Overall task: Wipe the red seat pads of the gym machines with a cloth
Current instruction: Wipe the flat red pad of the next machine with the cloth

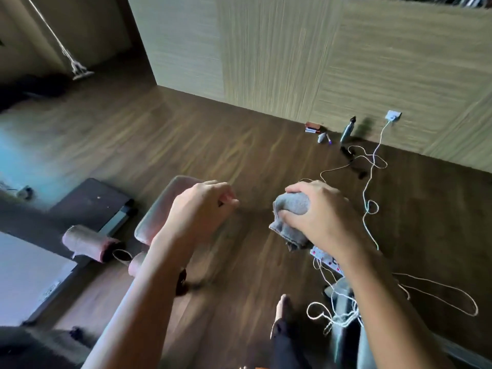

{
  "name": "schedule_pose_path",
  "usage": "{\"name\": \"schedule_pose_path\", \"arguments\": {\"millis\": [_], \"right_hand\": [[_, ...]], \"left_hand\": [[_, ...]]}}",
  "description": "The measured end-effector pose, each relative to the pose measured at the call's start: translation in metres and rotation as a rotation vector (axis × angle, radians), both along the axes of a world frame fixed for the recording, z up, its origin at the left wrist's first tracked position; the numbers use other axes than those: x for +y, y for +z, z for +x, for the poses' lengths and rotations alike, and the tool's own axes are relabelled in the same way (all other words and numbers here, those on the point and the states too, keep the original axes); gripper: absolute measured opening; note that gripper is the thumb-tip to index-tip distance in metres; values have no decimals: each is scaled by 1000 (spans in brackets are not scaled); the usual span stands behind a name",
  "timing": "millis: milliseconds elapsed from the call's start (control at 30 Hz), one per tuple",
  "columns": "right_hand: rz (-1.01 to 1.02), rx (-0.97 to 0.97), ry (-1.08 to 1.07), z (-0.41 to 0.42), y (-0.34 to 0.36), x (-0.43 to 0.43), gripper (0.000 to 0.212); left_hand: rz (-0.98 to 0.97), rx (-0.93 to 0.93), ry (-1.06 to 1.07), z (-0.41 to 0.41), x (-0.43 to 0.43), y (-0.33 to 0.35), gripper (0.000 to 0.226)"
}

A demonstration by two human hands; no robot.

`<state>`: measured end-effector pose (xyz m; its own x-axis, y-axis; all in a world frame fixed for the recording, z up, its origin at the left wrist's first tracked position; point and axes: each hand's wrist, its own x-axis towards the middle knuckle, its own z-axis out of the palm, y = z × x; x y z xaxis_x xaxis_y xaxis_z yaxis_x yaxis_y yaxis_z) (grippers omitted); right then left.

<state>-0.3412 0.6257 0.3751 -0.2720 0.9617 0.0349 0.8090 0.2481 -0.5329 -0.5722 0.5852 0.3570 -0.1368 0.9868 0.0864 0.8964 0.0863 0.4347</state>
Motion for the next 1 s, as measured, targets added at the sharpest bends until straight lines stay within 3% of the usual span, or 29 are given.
{"name": "schedule_pose_path", "arguments": {"millis": [367,600,1000], "right_hand": [[26,-17,244,-43,16,236,47],[51,-82,457,-99,28,355,47],[69,-148,768,-276,21,529,46]], "left_hand": [[3,-12,221,-35,190,7,13],[28,-50,365,-81,266,9,13],[8,-140,684,-210,378,-22,9]]}}
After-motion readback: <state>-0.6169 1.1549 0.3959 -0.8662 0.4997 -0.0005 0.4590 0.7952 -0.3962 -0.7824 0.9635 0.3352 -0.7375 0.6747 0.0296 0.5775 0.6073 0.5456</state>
